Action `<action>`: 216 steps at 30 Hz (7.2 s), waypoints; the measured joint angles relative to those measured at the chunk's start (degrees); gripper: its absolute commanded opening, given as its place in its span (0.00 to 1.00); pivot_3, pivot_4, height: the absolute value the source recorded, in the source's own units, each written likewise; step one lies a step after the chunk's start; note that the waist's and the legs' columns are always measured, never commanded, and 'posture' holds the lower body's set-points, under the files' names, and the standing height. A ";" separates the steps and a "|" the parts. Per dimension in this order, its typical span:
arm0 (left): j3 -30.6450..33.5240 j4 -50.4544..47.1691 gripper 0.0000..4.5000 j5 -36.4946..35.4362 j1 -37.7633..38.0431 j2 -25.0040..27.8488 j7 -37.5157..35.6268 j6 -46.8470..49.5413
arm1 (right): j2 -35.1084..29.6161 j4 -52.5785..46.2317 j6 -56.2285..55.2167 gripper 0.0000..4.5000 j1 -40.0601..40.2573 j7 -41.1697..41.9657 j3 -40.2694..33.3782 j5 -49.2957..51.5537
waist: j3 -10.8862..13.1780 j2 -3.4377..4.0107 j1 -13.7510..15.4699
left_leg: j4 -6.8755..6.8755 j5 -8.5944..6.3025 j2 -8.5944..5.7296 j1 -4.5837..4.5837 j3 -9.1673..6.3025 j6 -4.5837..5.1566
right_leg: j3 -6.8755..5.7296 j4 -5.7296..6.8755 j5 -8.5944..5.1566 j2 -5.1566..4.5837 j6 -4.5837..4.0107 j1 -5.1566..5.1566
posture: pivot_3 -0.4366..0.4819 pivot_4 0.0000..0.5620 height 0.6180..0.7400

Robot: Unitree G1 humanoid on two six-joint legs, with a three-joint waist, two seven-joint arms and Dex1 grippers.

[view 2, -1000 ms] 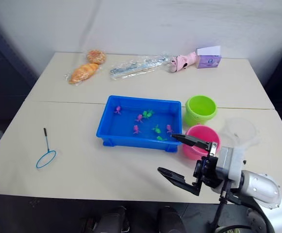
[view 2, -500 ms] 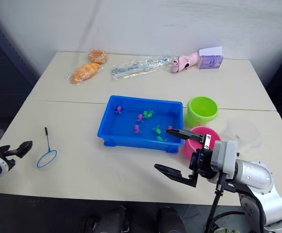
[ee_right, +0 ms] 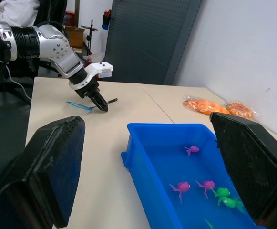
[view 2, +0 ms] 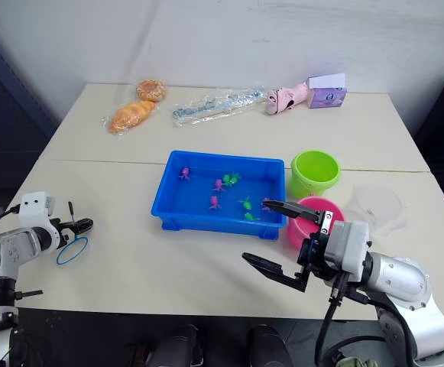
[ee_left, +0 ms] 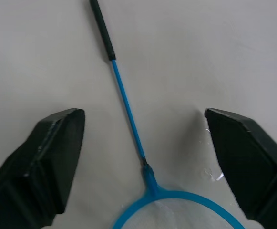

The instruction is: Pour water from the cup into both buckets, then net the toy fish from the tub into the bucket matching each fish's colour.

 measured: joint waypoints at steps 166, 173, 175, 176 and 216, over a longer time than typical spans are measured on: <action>-21.36 -14.14 0.99 -7.02 -9.72 -9.44 -59.92 -31.36 | -18.16 28.17 -5.10 0.00 -55.86 28.84 35.51 -69.95 | 0.43 0.41 0.14 | 1.27 0.12 -0.09 -0.94 -0.26 0.28 | -0.23 0.55 0.12 0.02 0.18 -0.34 | 0.48 0.27 1.00; -21.36 -14.12 0.99 -7.02 -9.72 -9.60 -59.93 -31.37 | -17.57 27.35 -5.60 0.00 -55.97 30.53 35.51 -69.22 | 0.43 0.41 0.06 | 1.27 0.12 -0.09 -0.94 -0.26 0.28 | -0.23 0.55 0.12 0.02 0.18 -0.34 | 0.48 0.27 1.00; -21.36 -14.11 0.99 -7.02 -9.72 -9.67 -59.93 -31.37 | -17.50 27.36 -6.26 0.00 -56.19 30.73 35.51 -69.24 | 0.43 0.41 -0.01 | 1.27 0.12 -0.09 -0.94 -0.26 0.28 | -0.23 0.56 0.12 0.02 0.18 -0.35 | 0.48 0.27 1.00; -21.36 -14.12 0.99 -7.02 -9.72 -9.68 -59.93 -31.38 | -17.50 27.37 -6.43 0.00 -56.38 30.86 35.51 -69.25 | 0.43 0.41 -0.03 | 1.27 0.12 -0.09 -0.94 -0.26 0.28 | -0.23 0.56 0.12 0.02 0.19 -0.35 | 0.48 0.27 1.00; -20.35 -15.40 0.99 -7.24 -7.59 -8.60 -59.17 -29.95 | -14.66 24.83 23.09 0.00 -50.39 30.88 29.93 -52.78 | 0.43 0.41 -0.13 | 1.31 0.13 -0.07 -0.93 -0.29 0.27 | -0.23 0.64 0.12 0.02 0.18 -0.34 | 0.48 0.27 1.00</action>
